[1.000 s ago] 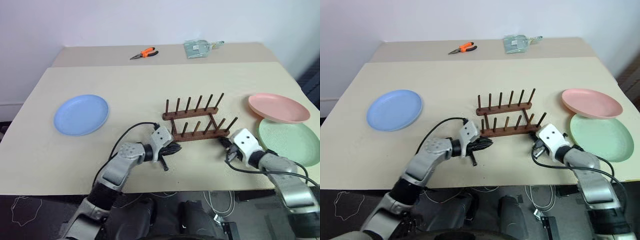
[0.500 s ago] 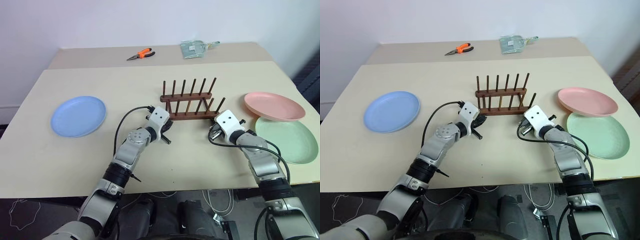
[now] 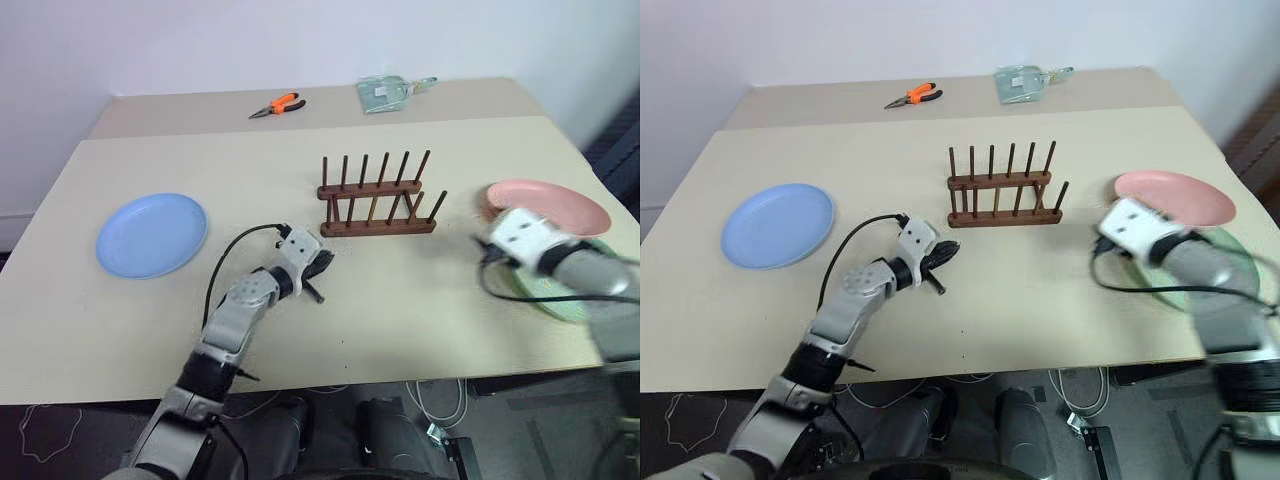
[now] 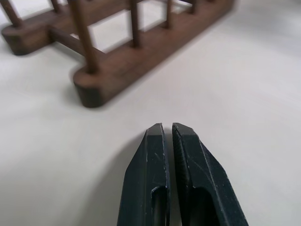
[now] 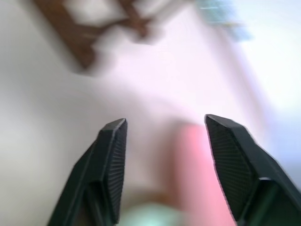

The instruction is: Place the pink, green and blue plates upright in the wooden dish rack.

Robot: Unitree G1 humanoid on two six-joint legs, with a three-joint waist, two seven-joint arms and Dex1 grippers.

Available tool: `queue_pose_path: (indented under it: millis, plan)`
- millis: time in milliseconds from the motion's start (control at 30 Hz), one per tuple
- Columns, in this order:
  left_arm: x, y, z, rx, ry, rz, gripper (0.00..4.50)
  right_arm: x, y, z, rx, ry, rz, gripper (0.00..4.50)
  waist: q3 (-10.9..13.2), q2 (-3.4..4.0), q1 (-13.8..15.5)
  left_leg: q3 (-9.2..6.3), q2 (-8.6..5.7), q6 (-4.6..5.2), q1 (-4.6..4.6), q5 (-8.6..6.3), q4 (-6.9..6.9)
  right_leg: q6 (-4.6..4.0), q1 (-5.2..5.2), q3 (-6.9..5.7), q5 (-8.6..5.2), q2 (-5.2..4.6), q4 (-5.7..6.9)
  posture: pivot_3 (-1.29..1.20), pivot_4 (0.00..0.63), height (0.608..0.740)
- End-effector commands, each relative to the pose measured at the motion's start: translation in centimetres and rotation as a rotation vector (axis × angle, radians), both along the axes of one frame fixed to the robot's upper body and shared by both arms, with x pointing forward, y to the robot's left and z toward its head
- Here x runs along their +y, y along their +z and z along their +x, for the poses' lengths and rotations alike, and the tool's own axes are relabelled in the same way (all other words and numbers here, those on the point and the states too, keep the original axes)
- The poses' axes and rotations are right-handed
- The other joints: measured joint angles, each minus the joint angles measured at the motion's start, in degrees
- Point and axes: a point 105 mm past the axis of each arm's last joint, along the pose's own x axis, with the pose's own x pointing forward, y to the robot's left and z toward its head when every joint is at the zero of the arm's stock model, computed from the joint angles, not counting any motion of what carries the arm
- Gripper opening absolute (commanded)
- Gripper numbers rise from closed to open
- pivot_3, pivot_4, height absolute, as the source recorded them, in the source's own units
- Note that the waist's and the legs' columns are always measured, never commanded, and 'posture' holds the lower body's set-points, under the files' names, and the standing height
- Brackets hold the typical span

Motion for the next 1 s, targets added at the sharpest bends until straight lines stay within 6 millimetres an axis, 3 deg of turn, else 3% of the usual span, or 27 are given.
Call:
queue_pose_path:
  millis: [33, 367, 533, 567, 667, 767, 800, 833, 867, 900, 933, 1000]
  plan:
    - [-1.0, 1.7, -1.2, -0.039, -0.098, -0.030, 0.29, -1.3, -0.1, -0.4, 0.019, -0.022, -0.126, 2.71, 0.02, -0.05, 0.03, -0.02, 0.01, 0.00, 0.00, 0.00, 0.03, -0.02, 0.04, -0.02, -0.01, 0.00, -0.01, 0.00, 0.150, 0.727]
    - [-2.1, 4.8, -2.3, -0.084, -0.207, -0.121, 0.29, -6.2, -3.8, 1.3, 0.106, -0.153, -0.342, 2.71, 0.05, -0.01, -0.12, 0.06, -0.02, 0.08, -0.04, 0.04, 0.09, -0.06, 0.02, 0.02, -0.04, -0.04, -0.04, 0.00, 0.150, 0.727]
    - [-1.8, 5.1, -2.8, -0.087, -0.212, -0.124, 0.29, -6.5, -4.0, 1.9, 0.098, -0.151, -0.351, 0.27, 0.06, -0.01, 0.00, 0.08, -0.02, 0.11, -0.03, 0.06, 0.07, -0.10, 0.00, 0.05, -0.06, -0.04, -0.02, 0.00, 0.150, 0.727]
    - [-1.7, 5.2, -2.9, -0.087, -0.211, -0.124, 0.29, -6.3, -3.9, 2.0, 0.095, -0.144, -0.357, 0.04, 0.06, 0.01, -0.01, 0.08, -0.02, 0.11, -0.03, 0.07, 0.07, -0.06, 0.00, 0.05, -0.04, -0.04, -0.02, 0.00, 0.150, 0.727]
    - [-1.5, 5.2, -2.9, -0.095, -0.203, -0.118, 0.29, -5.5, -2.6, 2.3, 0.036, -0.114, -0.374, 0.04, 0.07, 0.03, -0.01, 0.08, -0.02, 0.11, -0.03, 0.07, 0.07, -0.03, -0.01, 0.07, -0.02, -0.03, -0.02, 0.00, 0.150, 0.727]
    - [-1.1, 5.3, -2.7, -0.101, -0.187, -0.117, 0.29, -3.7, -0.1, 2.9, -0.068, -0.060, -0.352, 0.04, 0.08, 0.05, -0.05, 0.08, -0.02, 0.10, -0.03, 0.06, 0.07, -0.05, -0.02, 0.08, -0.03, -0.03, -0.01, 0.00, 0.150, 0.727]
    - [-0.8, 5.4, -2.4, -0.105, -0.173, -0.119, 0.29, -1.5, 2.6, 3.3, -0.179, -0.011, -0.229, 0.04, 0.11, 0.09, -0.17, 0.09, -0.02, 0.10, -0.03, 0.06, 0.07, -0.05, -0.02, 0.08, -0.03, -0.03, -0.01, 0.00, 0.150, 0.727]
    - [-0.4, 5.6, -2.1, -0.109, -0.157, -0.125, 0.29, 1.5, 5.5, 3.4, -0.281, 0.064, 0.010, 0.04, 0.16, 0.08, -0.44, 0.11, -0.02, 0.10, -0.03, 0.06, 0.06, -0.04, -0.04, 0.11, -0.03, -0.02, 0.00, 0.00, 0.150, 0.727]
    - [-0.2, 5.7, -1.9, -0.112, -0.146, -0.130, 0.29, 3.4, 7.4, 3.1, -0.334, 0.133, 0.176, 0.04, 0.25, 0.05, -1.04, 0.13, 0.00, 0.10, -0.03, 0.07, 0.04, -0.02, -0.06, 0.16, -0.01, 0.00, 0.02, 0.00, 0.150, 0.727]
    - [0.0, 5.8, -1.7, -0.114, -0.140, -0.133, 0.29, 5.7, 9.3, 2.4, -0.348, 0.226, 0.450, 0.04, 0.28, 0.07, -1.47, 0.18, 0.05, 0.09, -0.03, 0.08, 0.04, -0.02, -0.12, 0.19, 0.00, 0.03, 0.08, 0.00, 0.150, 0.727]
    - [0.1, 5.9, -1.7, -0.116, -0.138, -0.134, 0.29, 7.3, 10.3, 1.7, -0.317, 0.309, 0.670, 0.04, 0.30, 0.04, -1.52, 0.18, 0.06, 0.09, -0.03, 0.09, 0.00, -0.02, -0.18, 0.20, 0.00, 0.03, 0.13, 0.00, 0.150, 0.727]
    - [0.2, 5.9, -1.6, -0.118, -0.137, -0.135, 0.29, 9.7, 11.5, 0.2, -0.240, 0.453, 0.950, 0.04, 0.31, -0.07, -0.99, 0.10, 0.10, 0.10, -0.05, 0.10, -0.04, -0.05, -0.19, 0.13, -0.01, 0.06, 0.14, 0.00, 0.150, 0.727]
